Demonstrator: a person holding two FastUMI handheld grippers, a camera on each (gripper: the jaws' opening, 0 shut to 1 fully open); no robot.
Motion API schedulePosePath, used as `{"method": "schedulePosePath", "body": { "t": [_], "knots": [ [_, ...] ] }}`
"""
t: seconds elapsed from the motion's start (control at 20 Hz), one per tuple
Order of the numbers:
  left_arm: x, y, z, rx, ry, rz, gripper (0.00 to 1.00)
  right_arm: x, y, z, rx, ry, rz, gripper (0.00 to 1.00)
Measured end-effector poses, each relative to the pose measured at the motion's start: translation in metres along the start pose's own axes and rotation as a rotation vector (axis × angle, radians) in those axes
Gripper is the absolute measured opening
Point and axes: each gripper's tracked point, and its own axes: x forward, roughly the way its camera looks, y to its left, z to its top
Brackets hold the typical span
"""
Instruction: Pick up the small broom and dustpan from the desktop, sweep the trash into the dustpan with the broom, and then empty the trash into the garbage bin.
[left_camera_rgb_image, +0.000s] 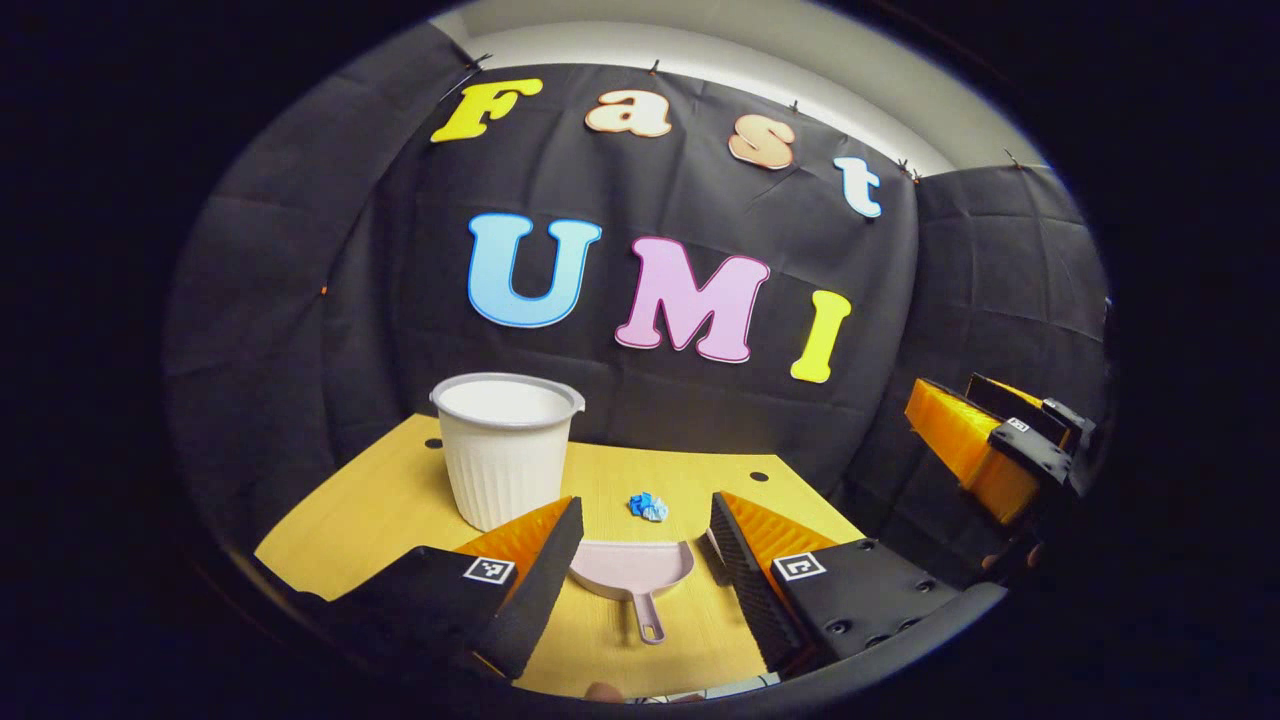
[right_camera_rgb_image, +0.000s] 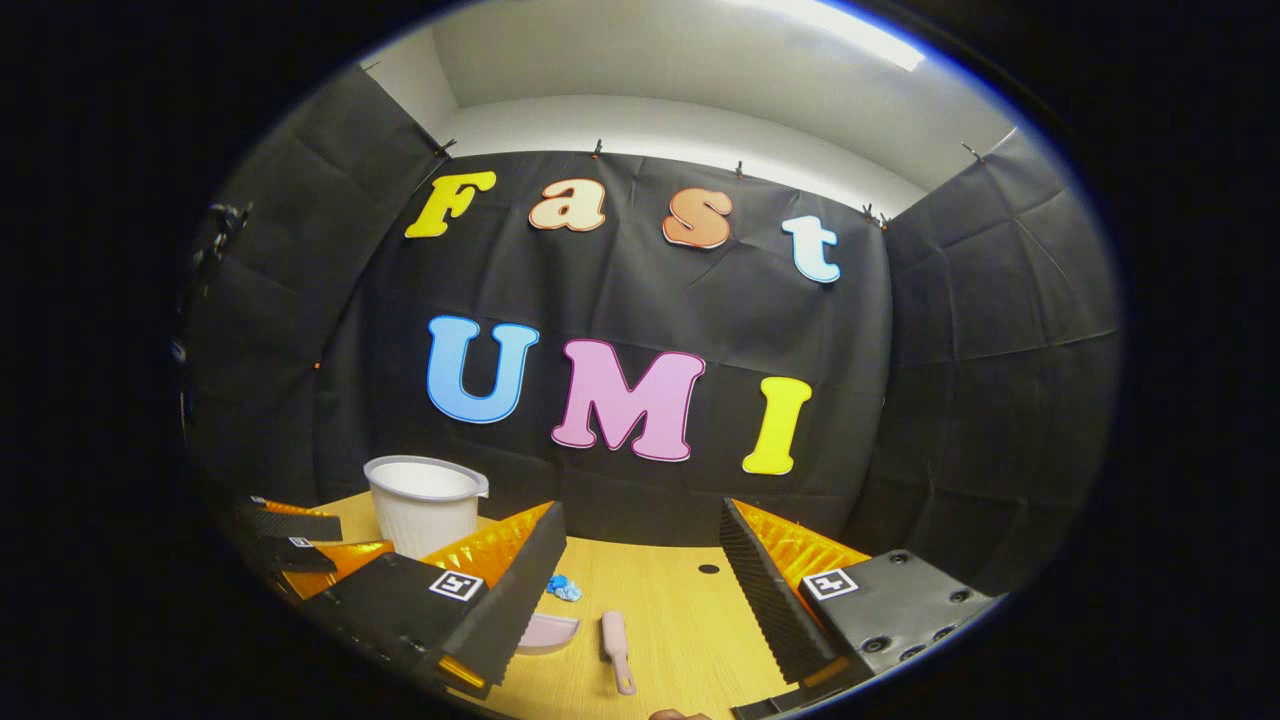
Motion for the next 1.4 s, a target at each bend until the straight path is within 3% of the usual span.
{"method": "schedulePosePath", "body": {
  "t": [0.2, 0.3, 0.55, 0.75, 0.9, 1.0, 1.25, 1.35, 1.4],
  "knots": [
    [0.032, 0.001, -0.015, -0.01, 0.082, 0.002, 0.76, 0.032, -0.01, -0.009, 0.012, 0.01, -0.007, 0.98],
    [0.059, 0.005, -0.042, -0.013, 0.188, 0.03, 0.76, 0.053, -0.016, -0.017, 0.013, 0.026, -0.017, 0.98],
    [0.111, -0.007, -0.126, -0.154, 0.544, 0.028, 0.79, 0.099, -0.032, -0.044, 0.029, 0.067, -0.028, 0.98],
    [0.142, -0.001, -0.179, -0.101, 0.727, 0.087, 0.79, 0.108, -0.043, -0.103, 0.089, 0.198, -0.033, 1.0],
    [0.154, -0.002, -0.211, -0.118, 0.886, 0.126, 0.79, 0.103, -0.033, -0.153, 0.123, 0.331, 0.04, 0.96],
    [0.159, 0.002, -0.222, -0.108, 0.968, 0.158, 0.79, 0.101, -0.043, -0.181, 0.097, 0.401, 0.054, 1.0],
    [0.179, 0.005, -0.238, -0.092, 1.101, 0.247, 0.78, 0.088, -0.026, -0.232, 0.179, 0.593, 0.14, 1.0],
    [0.184, 0.005, -0.244, -0.108, 1.153, 0.269, 0.77, 0.084, -0.001, -0.248, 0.209, 0.673, 0.243, 0.99],
    [0.185, 0.006, -0.246, -0.118, 1.174, 0.286, 0.64, 0.079, 0.005, -0.261, 0.223, 0.736, 0.27, 0.98]
  ]
}}
